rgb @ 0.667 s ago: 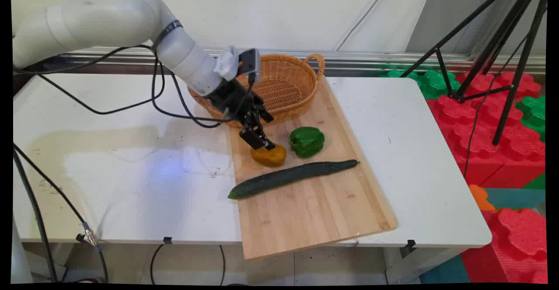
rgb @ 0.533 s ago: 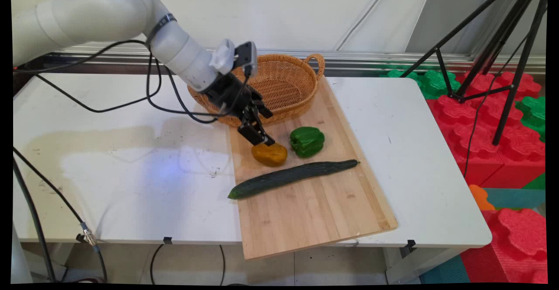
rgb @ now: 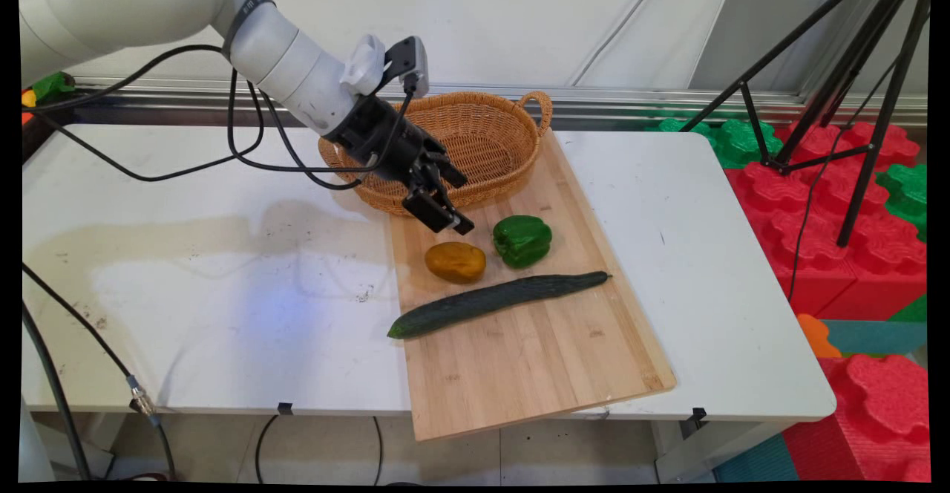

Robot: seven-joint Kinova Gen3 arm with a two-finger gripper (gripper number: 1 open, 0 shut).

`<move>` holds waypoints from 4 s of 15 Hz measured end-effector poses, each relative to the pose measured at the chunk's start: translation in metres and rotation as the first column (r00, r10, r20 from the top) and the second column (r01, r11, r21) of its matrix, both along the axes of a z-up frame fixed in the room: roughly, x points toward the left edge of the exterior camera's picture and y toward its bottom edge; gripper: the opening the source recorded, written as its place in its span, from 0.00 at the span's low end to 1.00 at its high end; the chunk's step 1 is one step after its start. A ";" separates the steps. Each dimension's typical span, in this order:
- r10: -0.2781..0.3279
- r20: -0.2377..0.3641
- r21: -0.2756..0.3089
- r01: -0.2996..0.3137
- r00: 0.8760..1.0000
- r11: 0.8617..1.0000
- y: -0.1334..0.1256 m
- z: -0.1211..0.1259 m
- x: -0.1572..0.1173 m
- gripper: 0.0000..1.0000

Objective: Pick up the cucumber from the cutting board, then place the picked object in the vegetable basket

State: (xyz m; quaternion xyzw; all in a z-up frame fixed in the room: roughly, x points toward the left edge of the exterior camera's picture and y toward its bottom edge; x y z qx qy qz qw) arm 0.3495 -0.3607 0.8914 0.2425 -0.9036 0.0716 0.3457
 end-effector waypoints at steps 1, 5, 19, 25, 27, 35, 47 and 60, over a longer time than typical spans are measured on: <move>0.001 -0.005 0.005 -0.001 1.000 1.000 0.002 0.002 -0.003 1.00; -0.006 -0.007 0.037 0.006 1.000 0.999 0.007 -0.002 -0.025 1.00; 0.001 0.075 0.127 -0.010 0.997 0.992 0.011 -0.046 -0.093 1.00; -0.012 0.116 0.135 -0.004 0.993 0.991 0.007 -0.066 -0.112 1.00; -0.021 0.132 0.135 0.003 0.991 0.991 0.007 -0.072 -0.117 1.00; -0.048 0.181 0.118 0.026 0.982 0.993 0.004 -0.089 -0.127 1.00; -0.047 0.212 0.090 0.029 0.976 0.996 -0.001 -0.096 -0.131 0.00; 0.018 0.123 0.083 -0.029 0.992 0.996 0.002 -0.063 -0.118 0.00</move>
